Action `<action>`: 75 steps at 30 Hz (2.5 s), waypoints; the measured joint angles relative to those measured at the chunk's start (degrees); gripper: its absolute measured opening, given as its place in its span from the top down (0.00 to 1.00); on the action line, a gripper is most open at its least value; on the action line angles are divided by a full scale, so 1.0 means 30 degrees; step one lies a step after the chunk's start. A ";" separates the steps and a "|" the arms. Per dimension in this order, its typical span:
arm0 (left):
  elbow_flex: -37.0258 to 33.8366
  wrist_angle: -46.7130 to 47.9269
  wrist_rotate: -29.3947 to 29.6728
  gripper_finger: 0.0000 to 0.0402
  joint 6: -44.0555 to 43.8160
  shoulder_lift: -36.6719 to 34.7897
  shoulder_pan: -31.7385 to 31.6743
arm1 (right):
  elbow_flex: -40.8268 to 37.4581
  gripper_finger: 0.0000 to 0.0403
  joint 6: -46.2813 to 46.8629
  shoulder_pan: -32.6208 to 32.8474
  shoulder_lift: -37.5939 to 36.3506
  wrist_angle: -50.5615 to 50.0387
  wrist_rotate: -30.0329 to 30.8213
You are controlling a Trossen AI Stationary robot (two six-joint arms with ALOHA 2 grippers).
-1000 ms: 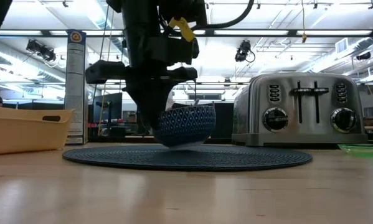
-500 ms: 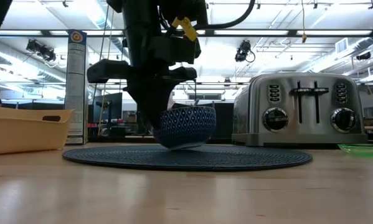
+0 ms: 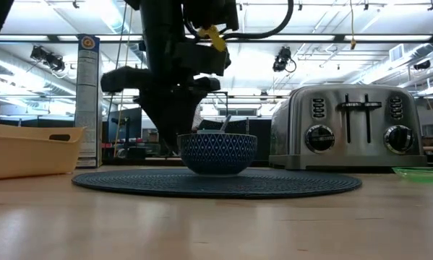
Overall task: Arrange a breakfast setting
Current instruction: Pour the cereal from the cereal box into the bowl
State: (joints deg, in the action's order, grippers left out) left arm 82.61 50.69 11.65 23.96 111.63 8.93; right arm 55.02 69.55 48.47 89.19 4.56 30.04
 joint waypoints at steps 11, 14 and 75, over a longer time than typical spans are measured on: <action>0.4345 0.6207 -0.0434 0.65 -0.6098 -0.0309 0.0267 | 0.0015 0.67 -0.8139 -0.2007 -0.4420 -0.2718 -0.0376; 0.5474 0.7420 -0.0437 0.65 -0.8392 -0.0727 0.0320 | 0.0015 0.67 -1.0219 -0.2622 -0.5993 -0.3567 -0.0363; -0.8304 1.1167 1.2852 0.21 -4.4335 -1.4864 -0.3994 | 0.0015 0.28 -1.6695 -0.9644 -1.0828 -0.8269 -0.0566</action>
State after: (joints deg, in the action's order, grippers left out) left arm 57.69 84.19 50.21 -109.04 67.04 -3.05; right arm 55.07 19.46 19.54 56.71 -20.25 28.34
